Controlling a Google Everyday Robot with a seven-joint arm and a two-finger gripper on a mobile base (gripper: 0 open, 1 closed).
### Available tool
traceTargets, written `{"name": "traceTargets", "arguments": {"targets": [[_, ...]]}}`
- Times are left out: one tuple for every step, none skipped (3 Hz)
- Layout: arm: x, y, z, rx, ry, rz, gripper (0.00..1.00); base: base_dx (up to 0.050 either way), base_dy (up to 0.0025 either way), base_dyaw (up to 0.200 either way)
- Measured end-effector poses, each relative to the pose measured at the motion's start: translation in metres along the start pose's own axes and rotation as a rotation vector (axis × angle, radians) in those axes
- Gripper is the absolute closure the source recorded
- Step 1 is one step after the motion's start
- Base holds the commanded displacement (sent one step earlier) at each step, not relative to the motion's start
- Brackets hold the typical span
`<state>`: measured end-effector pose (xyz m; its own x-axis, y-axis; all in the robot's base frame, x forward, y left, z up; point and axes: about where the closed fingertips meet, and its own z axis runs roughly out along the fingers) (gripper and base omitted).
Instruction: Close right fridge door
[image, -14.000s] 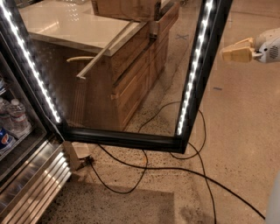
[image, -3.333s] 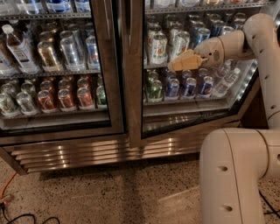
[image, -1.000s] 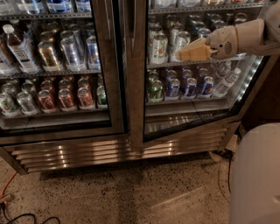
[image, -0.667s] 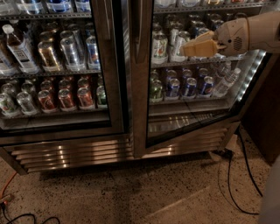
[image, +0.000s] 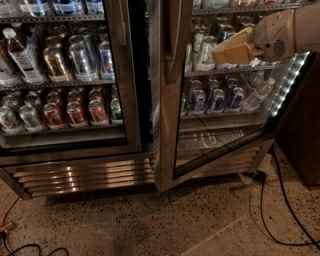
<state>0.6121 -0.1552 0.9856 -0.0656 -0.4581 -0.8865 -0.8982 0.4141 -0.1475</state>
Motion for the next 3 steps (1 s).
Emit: {"name": "traceTargets", "arguments": {"targets": [[0.0, 0.0, 0.0, 0.0, 0.0, 0.0, 1.0, 0.049, 0.00003, -0.001], [0.0, 0.0, 0.0, 0.0, 0.0, 0.0, 1.0, 0.043, 0.00219, 0.102], [0.0, 0.0, 0.0001, 0.0, 0.0, 0.0, 1.0, 0.042, 0.00001, 0.0]]}}
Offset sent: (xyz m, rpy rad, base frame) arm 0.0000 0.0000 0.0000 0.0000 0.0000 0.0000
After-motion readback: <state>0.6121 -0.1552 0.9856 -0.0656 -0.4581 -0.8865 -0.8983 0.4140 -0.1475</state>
